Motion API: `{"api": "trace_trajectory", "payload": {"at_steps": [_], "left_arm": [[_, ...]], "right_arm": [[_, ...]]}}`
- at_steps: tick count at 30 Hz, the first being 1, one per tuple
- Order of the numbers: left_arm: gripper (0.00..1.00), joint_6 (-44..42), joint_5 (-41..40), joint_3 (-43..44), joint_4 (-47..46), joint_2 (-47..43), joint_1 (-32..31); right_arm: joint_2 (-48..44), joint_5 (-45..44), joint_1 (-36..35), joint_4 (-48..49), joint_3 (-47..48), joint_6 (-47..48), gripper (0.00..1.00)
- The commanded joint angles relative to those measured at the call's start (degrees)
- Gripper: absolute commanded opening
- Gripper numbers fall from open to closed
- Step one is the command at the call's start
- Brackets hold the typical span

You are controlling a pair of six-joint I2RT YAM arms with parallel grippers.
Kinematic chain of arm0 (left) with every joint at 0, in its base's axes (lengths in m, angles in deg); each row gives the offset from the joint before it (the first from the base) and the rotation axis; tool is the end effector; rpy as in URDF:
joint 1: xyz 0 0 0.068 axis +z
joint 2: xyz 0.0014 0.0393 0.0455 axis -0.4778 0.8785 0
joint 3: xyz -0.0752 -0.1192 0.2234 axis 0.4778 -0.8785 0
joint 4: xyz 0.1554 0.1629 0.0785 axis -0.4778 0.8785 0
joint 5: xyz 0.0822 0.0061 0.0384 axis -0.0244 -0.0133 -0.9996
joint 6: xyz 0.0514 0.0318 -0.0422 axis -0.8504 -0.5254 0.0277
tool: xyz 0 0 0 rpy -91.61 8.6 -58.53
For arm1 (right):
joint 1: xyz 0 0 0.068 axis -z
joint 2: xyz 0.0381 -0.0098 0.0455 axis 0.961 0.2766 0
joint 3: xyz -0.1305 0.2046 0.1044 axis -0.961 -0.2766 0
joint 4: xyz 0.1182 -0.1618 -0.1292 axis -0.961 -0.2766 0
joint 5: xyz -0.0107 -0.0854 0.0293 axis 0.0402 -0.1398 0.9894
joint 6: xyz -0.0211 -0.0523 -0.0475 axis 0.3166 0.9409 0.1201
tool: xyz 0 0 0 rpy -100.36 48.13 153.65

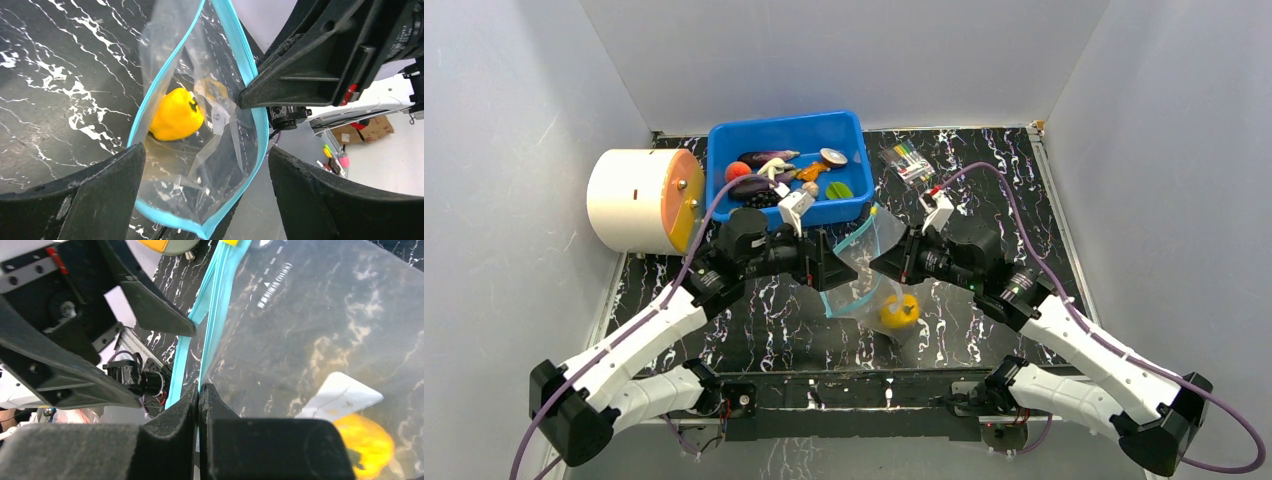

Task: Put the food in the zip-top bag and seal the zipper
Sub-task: Place the fake vegetable in the zipper food storage bag.

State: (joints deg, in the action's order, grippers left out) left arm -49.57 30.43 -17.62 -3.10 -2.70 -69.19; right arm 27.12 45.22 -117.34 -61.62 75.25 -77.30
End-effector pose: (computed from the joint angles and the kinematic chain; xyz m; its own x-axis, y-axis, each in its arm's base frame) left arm 0.1631 -0.1772 0.3216 -0.6342 -0.0749 -0.7695 0.6854 0.4060 -0.6044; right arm 0.1424 0.1507 0.3163 -0.7274 0.1926 -0.6586 -0.4321 0.6170 0.6577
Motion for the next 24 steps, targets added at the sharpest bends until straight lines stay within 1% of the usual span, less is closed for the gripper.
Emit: {"api": "trace_trajectory", "payload": {"at_steps": [1, 4, 6, 8, 10, 13, 14, 15, 16, 17, 18, 19, 20, 21, 24], "left_arm": [[0.91, -3.53, -3.96, 2.48, 5.04, -3.96, -0.22], [0.88, -8.62, -8.35, 5.16, 13.63, -3.08, -0.19], [0.87, -11.26, -8.31, 6.21, 17.18, -2.15, -0.17], [0.87, -12.74, -6.28, 5.64, 16.88, -1.66, -0.18], [0.85, -13.43, -2.93, 4.63, 14.64, -1.34, -0.24], [0.77, -13.25, -2.49, 3.50, 11.17, -1.09, -0.21], [0.71, -13.41, -2.44, 3.39, 10.31, -0.96, -0.22], [0.61, -13.35, -2.16, 3.47, 9.48, -0.71, -0.23], [0.50, -12.96, -1.24, 3.54, 8.45, -0.51, -0.22], [0.34, -12.41, -0.15, 3.63, 7.30, -0.37, -0.22], [0.22, -11.76, 0.72, 3.69, 6.01, -0.28, -0.20], [0.12, -11.07, 1.49, 3.66, 4.99, -0.26, -0.21], [0.05, -10.47, 2.15, 3.65, 4.16, -0.35, -0.22], [0.00, -9.88, 2.59, 3.84, 3.59, -0.36, -0.23], [0.00, -7.99, 3.74, 4.55, 2.90, -0.62, -0.22]], "right_arm": [[-2.22, -1.35, -0.11, -1.40, 0.87, 1.62, 0.00], [-2.27, -1.06, -0.15, -3.47, 2.49, 2.24, 0.00], [-2.10, -1.49, -0.17, -5.06, 3.51, 2.69, 0.00], [-1.92, -1.12, -0.13, -5.56, 3.92, 3.00, 0.00], [-1.71, -0.03, -0.16, -5.34, 4.02, 2.93, 0.00], [-0.77, 1.62, -0.12, -5.88, 5.14, 4.54, 0.00], [-0.19, 1.66, -0.14, -6.86, 5.90, 5.73, 0.00], [0.43, 1.21, -0.17, -9.01, 6.73, 6.69, 0.00], [1.14, 0.42, -0.15, -11.01, 8.21, 7.43, 0.00], [1.97, -0.41, -0.12, -12.69, 9.25, 7.99, 0.00], [2.57, -0.64, -0.14, -13.93, 10.11, 8.49, 0.00], [2.94, -0.65, -0.11, -14.87, 10.98, 8.72, 0.00], [3.28, -0.70, -0.16, -15.49, 11.85, 8.93, 0.00], [3.49, -0.96, -0.17, -16.13, 12.92, 9.18, 0.00], [3.92, -2.94, -0.20, -18.96, 17.15, 10.12, 0.00]]}}
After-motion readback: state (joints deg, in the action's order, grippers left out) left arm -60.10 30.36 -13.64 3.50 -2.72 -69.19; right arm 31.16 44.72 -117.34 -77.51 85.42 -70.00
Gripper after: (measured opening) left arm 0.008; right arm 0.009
